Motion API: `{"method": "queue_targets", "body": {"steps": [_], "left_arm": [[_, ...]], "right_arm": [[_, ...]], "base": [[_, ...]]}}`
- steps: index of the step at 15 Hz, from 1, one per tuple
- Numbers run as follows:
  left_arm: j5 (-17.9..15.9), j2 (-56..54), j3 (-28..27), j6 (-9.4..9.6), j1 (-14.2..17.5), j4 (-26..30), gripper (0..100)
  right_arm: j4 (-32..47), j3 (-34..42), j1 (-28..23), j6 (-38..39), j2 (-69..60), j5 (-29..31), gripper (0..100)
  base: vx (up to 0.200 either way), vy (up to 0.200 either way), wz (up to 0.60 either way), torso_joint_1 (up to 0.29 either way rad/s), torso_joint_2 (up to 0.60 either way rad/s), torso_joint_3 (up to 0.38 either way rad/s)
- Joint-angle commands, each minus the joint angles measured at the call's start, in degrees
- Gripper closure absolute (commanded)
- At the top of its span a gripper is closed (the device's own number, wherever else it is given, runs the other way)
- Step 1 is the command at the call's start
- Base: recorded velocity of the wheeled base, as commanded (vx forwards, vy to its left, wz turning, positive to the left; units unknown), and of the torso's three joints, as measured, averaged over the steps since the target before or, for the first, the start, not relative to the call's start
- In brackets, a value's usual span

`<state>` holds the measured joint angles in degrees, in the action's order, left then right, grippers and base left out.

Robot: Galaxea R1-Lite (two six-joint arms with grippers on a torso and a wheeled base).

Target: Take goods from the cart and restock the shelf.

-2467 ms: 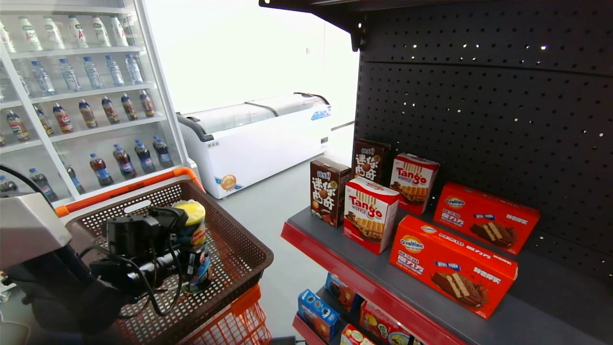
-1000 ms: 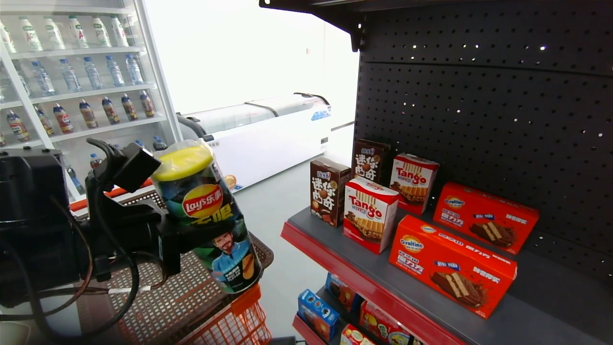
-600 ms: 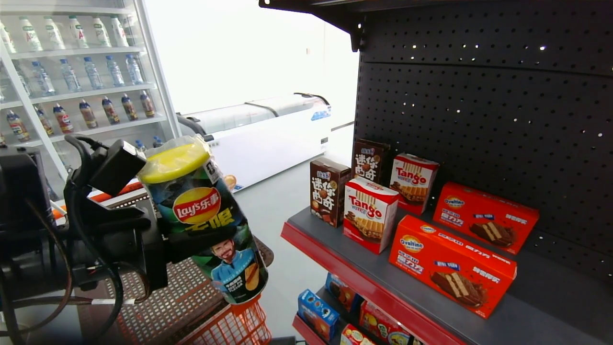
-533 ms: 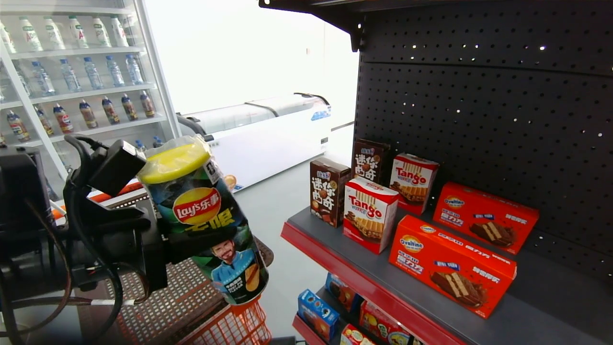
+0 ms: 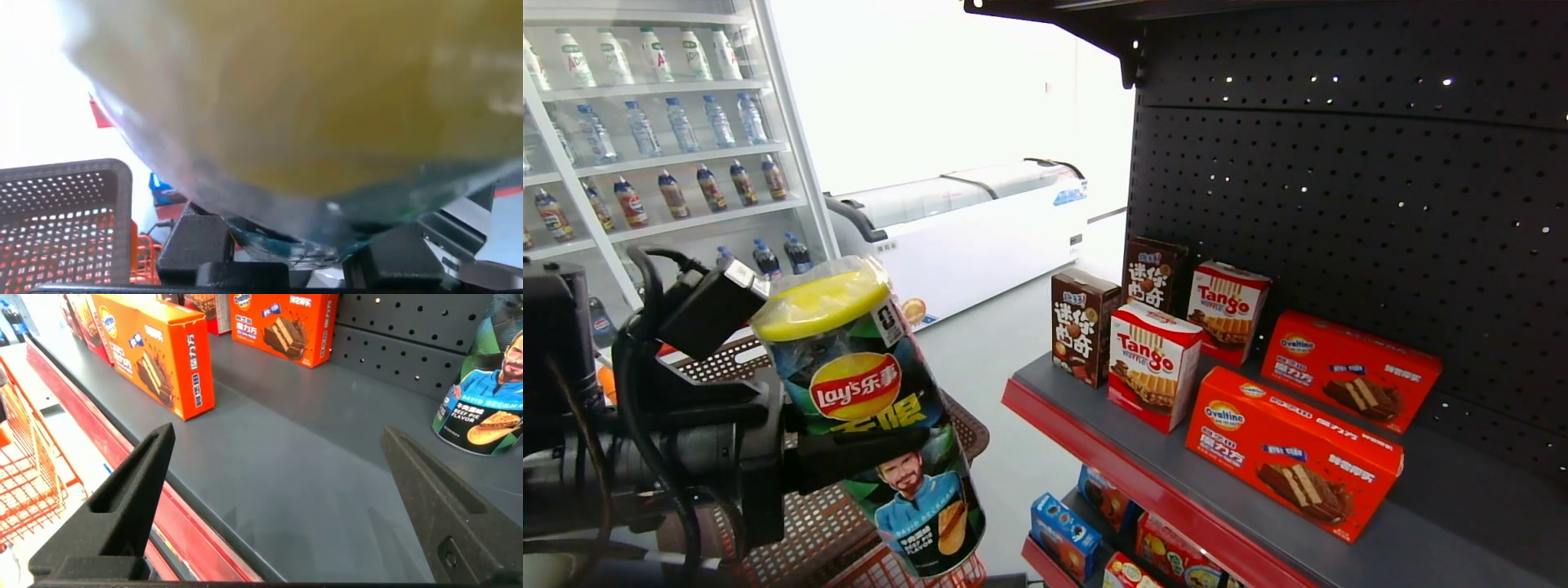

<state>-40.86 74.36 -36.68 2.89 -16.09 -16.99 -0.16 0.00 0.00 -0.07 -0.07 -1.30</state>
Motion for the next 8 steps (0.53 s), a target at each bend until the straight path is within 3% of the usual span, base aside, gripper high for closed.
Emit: {"method": "queue_targets", "body": {"steps": [1,5,8], "left_arm": [[-0.1,-2.9,-0.2,0.01,-2.8,1.3,100],[-0.1,-6.5,-0.7,0.1,-6.8,7.1,100],[-0.1,-6.7,-0.8,0.1,-7.6,7.2,100]], "right_arm": [[0.0,0.0,0.0,0.0,0.1,0.0,0],[0.0,0.0,0.0,0.0,0.1,0.0,0],[0.0,0.0,0.0,0.0,0.1,0.0,0]], "base": [[0.0,0.0,0.0,0.0,0.0,0.0],[0.0,0.0,0.0,0.0,0.0,0.0],[0.0,0.0,0.0,0.0,0.0,0.0]]}}
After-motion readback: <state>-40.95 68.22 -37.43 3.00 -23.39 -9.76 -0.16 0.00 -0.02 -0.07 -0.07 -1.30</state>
